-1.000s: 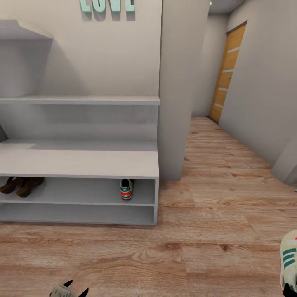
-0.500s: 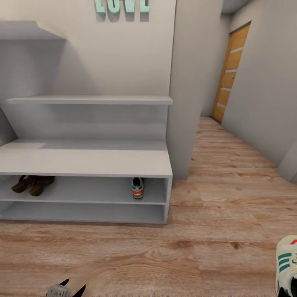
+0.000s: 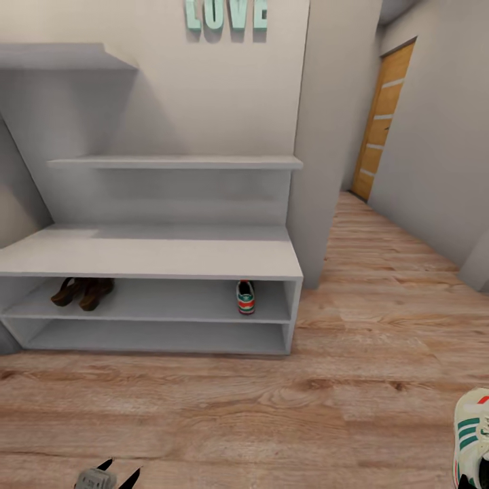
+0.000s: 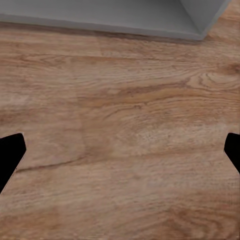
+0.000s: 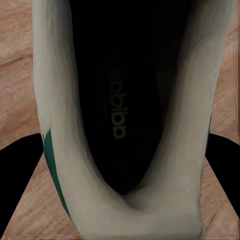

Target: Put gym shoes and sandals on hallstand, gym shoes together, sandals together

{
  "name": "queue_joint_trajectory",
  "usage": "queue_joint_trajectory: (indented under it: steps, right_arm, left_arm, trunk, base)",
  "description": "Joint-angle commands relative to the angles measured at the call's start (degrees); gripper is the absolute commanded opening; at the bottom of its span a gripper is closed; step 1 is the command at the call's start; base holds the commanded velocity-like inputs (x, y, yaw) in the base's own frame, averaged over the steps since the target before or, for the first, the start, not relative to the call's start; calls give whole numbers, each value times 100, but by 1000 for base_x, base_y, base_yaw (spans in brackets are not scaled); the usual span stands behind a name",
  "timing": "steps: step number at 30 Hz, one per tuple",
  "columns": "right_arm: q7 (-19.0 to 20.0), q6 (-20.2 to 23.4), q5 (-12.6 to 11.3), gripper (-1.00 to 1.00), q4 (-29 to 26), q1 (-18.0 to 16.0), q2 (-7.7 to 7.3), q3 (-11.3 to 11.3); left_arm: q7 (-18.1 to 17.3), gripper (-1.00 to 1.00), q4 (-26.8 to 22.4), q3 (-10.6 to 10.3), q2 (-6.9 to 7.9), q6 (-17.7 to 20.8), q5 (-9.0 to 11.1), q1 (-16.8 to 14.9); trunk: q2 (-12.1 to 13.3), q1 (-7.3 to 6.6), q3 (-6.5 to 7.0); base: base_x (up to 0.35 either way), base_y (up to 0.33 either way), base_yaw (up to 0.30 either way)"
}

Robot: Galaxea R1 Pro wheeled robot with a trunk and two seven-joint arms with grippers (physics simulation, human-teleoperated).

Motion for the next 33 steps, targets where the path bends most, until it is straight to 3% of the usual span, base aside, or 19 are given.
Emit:
queue_joint_trajectory:
  steps: [1, 22, 33]
  right_arm:
    - [-2, -16, 60, -100, -1, -6, 2, -19]
    - [-2, -14, 57, -100, -11, -7, 2, -10]
    - [-2, -11, 52, -100, -18, -5, 2, -10]
  left_arm:
    - [-51, 100, 10, 13, -1, 10, 41, -5]
    - [-48, 100, 10, 30, 10, 21, 53, -4]
    - [-48, 100, 10, 32, 73, 32, 59, -4]
  trunk:
    - [-2, -4, -5]
    - [-2, -4, -7]
    - [-2, -4, -81]
  base:
    - [-234, 239, 0]
    - [-175, 266, 0]
    - [-103, 292, 46]
